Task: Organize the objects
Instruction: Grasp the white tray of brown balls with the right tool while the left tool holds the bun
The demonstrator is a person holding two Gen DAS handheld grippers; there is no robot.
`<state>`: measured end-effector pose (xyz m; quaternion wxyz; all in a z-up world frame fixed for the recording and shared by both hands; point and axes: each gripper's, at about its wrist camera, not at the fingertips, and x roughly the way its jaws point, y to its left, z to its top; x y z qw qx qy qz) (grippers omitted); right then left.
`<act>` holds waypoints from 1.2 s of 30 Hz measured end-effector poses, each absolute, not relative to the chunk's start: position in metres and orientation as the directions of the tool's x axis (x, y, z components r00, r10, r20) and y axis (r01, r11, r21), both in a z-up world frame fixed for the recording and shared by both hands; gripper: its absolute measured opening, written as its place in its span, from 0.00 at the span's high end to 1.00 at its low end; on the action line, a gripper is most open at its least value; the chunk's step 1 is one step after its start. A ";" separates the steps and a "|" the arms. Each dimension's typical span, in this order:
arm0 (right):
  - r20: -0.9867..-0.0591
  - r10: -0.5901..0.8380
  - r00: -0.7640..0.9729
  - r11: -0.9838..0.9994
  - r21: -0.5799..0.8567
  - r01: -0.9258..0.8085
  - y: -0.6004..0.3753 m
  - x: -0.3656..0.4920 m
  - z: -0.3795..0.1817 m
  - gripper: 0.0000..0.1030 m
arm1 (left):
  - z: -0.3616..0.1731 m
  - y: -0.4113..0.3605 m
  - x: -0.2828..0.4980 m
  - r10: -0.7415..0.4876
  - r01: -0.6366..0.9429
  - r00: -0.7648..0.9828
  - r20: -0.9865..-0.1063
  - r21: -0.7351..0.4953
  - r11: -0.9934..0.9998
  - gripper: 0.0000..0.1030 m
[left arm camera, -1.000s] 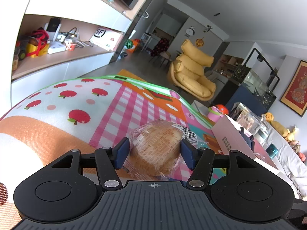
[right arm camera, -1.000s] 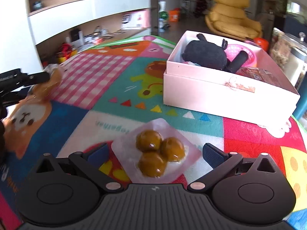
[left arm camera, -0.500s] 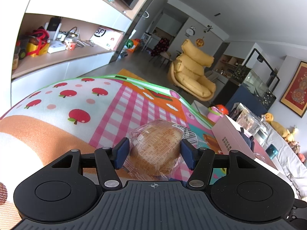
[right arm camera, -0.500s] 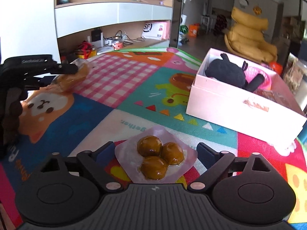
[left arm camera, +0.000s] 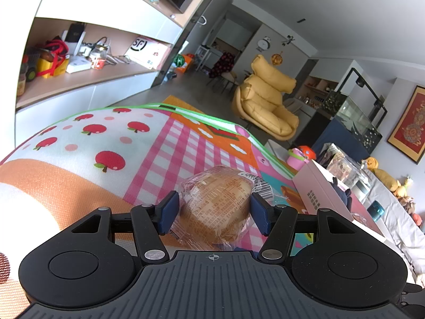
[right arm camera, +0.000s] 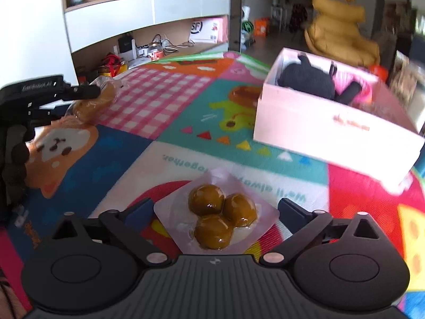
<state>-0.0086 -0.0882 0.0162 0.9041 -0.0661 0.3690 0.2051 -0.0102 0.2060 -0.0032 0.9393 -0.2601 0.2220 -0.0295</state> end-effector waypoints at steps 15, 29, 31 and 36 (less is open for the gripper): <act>-0.635 0.333 0.697 0.878 -0.061 -0.475 -0.075 -0.033 0.046 0.27 | 0.003 0.181 -0.010 -0.096 -0.091 0.888 -0.450 -0.377 0.922 0.39; -0.611 0.363 0.704 0.899 0.031 -0.438 -0.126 -0.052 0.057 0.12 | 0.049 0.112 -0.041 -0.166 0.029 0.877 -0.451 -0.294 0.955 0.40; -0.630 0.386 0.674 0.890 0.062 -0.452 -0.125 -0.051 0.047 0.07 | 0.054 0.108 -0.046 -0.176 0.042 0.877 -0.448 -0.294 0.955 0.40; -0.688 0.394 0.610 0.871 0.068 -0.486 -0.112 -0.030 0.022 0.01 | 0.062 0.098 -0.050 -0.194 0.067 0.876 -0.443 -0.287 0.956 0.40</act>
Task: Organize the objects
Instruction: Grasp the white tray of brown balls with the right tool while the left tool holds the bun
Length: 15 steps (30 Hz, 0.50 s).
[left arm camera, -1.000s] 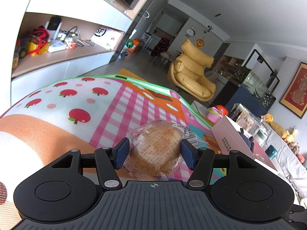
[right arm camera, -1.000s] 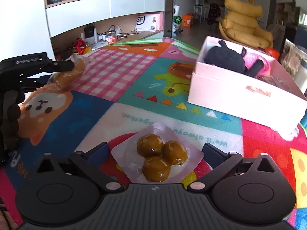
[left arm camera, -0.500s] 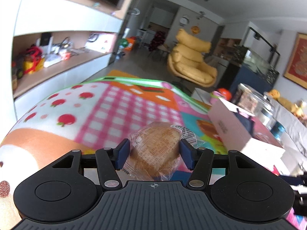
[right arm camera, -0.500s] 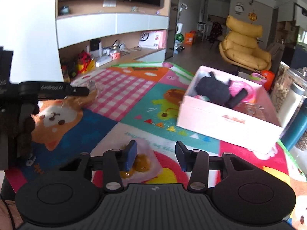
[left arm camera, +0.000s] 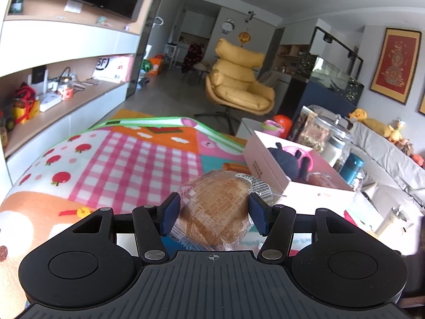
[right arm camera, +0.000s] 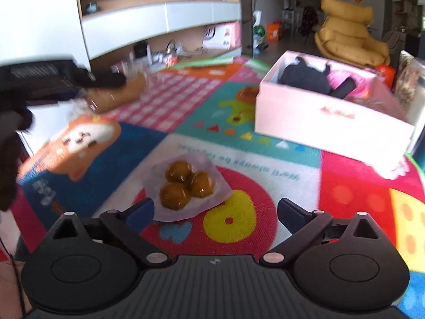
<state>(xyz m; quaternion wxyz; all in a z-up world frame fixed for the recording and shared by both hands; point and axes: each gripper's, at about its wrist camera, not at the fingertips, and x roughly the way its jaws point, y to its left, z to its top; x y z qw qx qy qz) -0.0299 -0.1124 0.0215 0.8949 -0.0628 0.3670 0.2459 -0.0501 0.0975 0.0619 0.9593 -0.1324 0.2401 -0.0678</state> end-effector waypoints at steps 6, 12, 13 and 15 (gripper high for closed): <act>-0.693 0.480 0.537 0.800 0.095 -0.593 -0.084 -0.011 0.017 0.00 | 0.061 0.095 -0.047 -0.185 0.050 0.871 -0.456 -0.292 0.955 0.40; -0.693 0.481 0.536 0.737 -0.011 -0.676 -0.060 -0.025 0.023 0.22 | 0.064 0.103 -0.047 -0.167 0.030 0.873 -0.459 -0.290 0.957 0.40; -0.693 0.469 0.548 0.736 -0.036 -0.676 -0.059 -0.029 0.025 0.22 | 0.063 0.105 -0.046 -0.164 0.027 0.873 -0.459 -0.291 0.956 0.40; -0.678 0.458 0.574 0.732 -0.079 -0.677 -0.060 -0.038 0.029 0.23 | 0.063 0.106 -0.045 -0.164 0.026 0.873 -0.460 -0.292 0.956 0.40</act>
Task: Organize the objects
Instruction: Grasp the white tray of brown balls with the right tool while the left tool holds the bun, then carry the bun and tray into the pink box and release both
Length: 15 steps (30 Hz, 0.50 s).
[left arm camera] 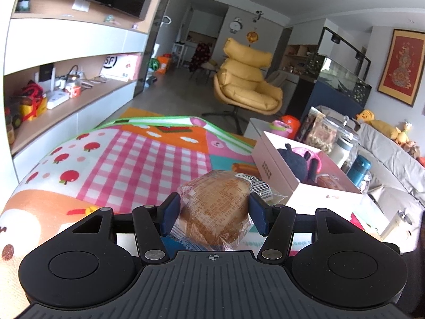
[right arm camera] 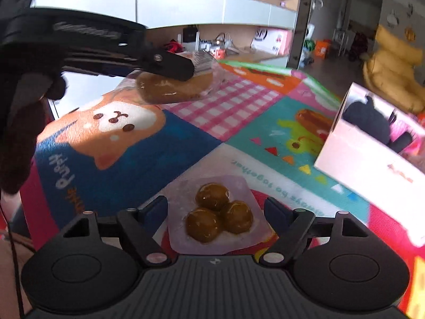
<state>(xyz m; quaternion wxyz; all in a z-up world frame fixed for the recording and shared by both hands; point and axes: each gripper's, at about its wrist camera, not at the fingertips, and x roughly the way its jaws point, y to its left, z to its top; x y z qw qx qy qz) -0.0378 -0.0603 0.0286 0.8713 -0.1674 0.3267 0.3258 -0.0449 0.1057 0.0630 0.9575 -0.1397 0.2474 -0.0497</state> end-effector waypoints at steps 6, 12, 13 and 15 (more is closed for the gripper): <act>-0.608 0.459 0.648 0.765 -0.100 -0.636 -0.089 -0.057 0.058 0.23 | 0.064 0.096 -0.045 -0.198 0.070 0.856 -0.478 -0.273 0.960 0.40; -0.513 0.409 0.754 0.828 -0.139 -0.544 -0.135 -0.075 0.087 0.23 | 0.098 0.060 -0.027 -0.313 0.220 0.843 -0.437 -0.250 0.943 0.40; -0.498 0.402 0.768 0.837 -0.139 -0.529 -0.142 -0.077 0.090 0.23 | 0.108 0.050 -0.018 -0.328 0.246 0.846 -0.419 -0.238 0.940 0.40; -0.476 0.390 0.788 0.854 -0.133 -0.502 -0.152 -0.077 0.093 0.23 | 0.129 0.029 0.006 -0.361 0.291 0.857 -0.369 -0.232 0.928 0.40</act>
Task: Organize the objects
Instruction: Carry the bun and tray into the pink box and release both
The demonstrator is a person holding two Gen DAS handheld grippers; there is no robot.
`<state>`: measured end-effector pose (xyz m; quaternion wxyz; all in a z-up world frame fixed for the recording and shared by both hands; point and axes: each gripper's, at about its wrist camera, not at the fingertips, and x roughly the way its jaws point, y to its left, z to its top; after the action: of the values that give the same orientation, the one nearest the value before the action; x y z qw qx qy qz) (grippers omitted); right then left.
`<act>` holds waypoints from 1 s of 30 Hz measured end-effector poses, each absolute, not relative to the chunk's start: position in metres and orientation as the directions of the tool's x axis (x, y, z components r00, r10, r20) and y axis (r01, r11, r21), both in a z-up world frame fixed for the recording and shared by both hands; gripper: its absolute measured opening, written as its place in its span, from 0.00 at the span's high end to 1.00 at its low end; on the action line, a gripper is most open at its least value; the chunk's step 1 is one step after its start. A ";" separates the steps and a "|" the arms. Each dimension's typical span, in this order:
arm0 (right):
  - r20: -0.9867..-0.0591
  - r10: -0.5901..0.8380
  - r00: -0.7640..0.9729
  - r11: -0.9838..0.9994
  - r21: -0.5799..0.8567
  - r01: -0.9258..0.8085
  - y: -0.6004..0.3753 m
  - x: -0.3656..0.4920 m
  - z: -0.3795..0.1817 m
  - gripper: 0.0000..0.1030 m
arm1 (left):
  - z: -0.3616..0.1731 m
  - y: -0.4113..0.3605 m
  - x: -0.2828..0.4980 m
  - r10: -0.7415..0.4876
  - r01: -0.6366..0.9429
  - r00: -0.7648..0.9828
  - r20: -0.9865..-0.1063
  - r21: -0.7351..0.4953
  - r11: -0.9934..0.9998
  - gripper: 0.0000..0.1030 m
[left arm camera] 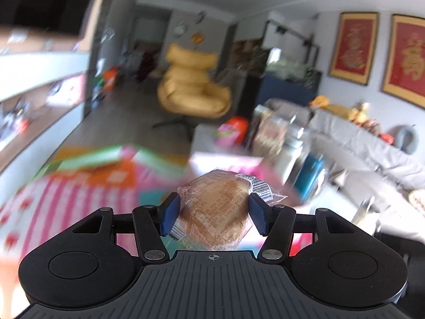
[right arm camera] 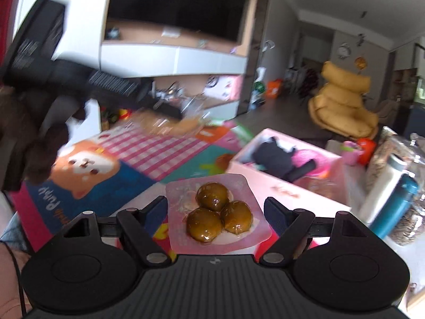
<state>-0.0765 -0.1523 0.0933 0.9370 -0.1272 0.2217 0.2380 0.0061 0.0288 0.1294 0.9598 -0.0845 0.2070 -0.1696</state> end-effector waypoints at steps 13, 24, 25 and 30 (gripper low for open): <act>-0.478 0.303 0.824 0.924 -0.064 -0.377 -0.196 -0.050 0.086 0.23 | 0.080 -0.044 0.122 -0.403 0.305 0.828 -0.390 -0.291 0.907 0.42; -0.358 0.240 0.902 0.971 0.073 -0.229 -0.211 0.060 0.134 0.22 | 0.056 0.044 0.061 -0.364 0.158 0.836 -0.410 -0.456 0.876 0.42; -0.353 0.208 0.912 0.978 0.086 -0.190 -0.209 0.081 0.138 0.20 | 0.053 0.045 0.062 -0.364 0.149 0.829 -0.425 -0.459 0.876 0.42; -0.482 0.191 0.855 0.978 0.167 -0.124 -0.220 0.147 0.127 0.14 | 0.052 0.048 0.061 -0.338 0.153 0.817 -0.467 -0.390 0.908 0.42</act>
<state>0.1467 -0.2196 0.1268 0.9609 0.0652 0.2562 0.0819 0.0611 0.0482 0.0523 0.9379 -0.1699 0.2729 -0.1309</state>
